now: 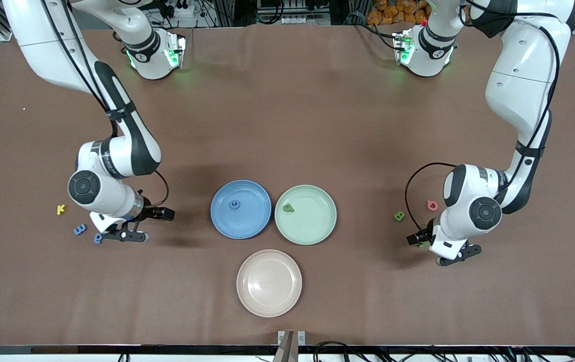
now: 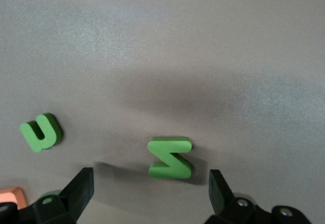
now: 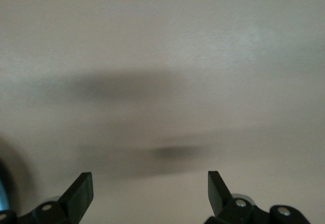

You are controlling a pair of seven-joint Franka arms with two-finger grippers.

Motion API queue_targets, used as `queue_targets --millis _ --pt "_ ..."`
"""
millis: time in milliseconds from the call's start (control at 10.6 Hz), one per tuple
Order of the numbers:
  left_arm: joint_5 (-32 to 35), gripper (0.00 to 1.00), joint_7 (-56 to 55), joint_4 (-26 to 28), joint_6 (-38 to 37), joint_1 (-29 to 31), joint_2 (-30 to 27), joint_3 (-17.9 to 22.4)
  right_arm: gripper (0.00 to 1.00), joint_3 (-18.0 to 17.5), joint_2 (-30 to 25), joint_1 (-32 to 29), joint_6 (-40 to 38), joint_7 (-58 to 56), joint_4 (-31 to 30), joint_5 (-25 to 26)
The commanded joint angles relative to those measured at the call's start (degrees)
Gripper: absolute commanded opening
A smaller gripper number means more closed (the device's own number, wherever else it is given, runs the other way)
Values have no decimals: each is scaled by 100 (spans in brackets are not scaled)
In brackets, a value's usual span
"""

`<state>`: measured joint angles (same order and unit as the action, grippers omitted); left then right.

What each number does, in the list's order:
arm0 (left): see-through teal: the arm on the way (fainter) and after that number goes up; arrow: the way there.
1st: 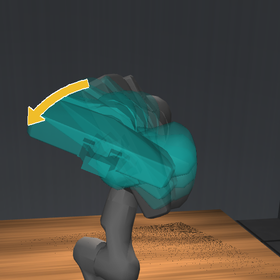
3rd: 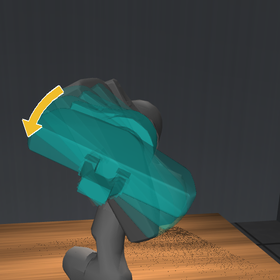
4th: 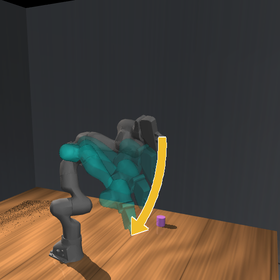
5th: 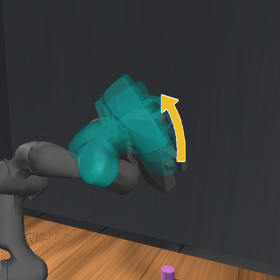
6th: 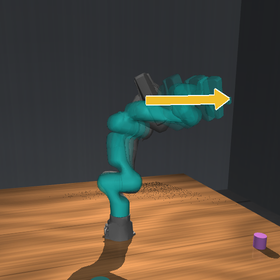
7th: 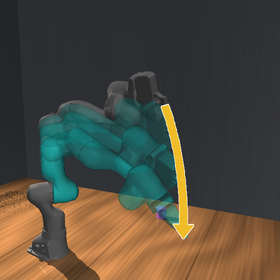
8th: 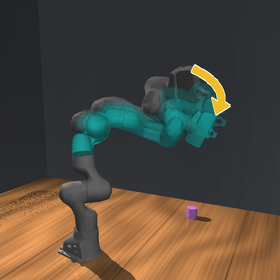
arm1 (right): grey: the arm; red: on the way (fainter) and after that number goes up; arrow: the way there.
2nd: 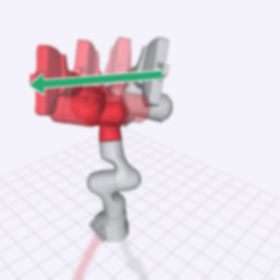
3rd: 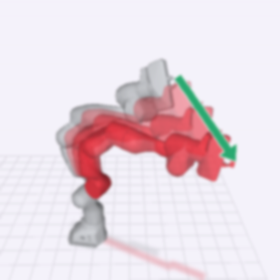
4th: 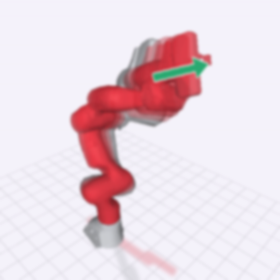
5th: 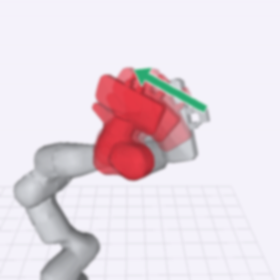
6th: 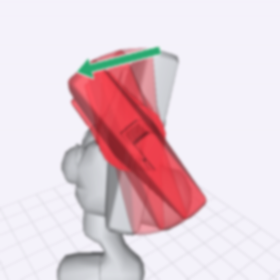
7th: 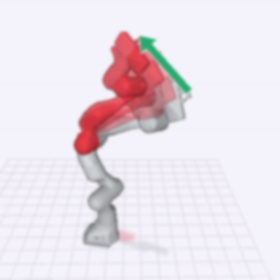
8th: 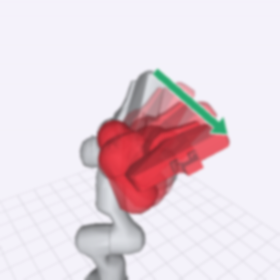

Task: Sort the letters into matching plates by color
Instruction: 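Grasp the green Z with the left gripper while the right gripper reaches a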

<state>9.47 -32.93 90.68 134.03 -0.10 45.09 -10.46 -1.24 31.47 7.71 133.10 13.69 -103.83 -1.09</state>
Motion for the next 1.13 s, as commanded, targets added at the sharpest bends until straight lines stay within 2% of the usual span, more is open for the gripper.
queue_targets --millis 0,376,753,941,1035 --pt "117 100 41 -252 -149 -104 149 140 100 254 -247 -138 -3 -663 -199 12" --pt "117 100 50 -252 -149 -201 158 255 100 686 -273 -217 -12 -1420 -199 -5" --pt "126 100 41 -244 -149 -201 131 255 100 686 -211 -778 50 -2393 -146 -23" --pt "117 100 41 -244 -149 -201 131 255 100 686 -177 -972 58 -2834 -111 -451" --pt "117 91 41 -252 -149 -201 131 247 100 695 -133 -1077 180 -3036 -76 -610"
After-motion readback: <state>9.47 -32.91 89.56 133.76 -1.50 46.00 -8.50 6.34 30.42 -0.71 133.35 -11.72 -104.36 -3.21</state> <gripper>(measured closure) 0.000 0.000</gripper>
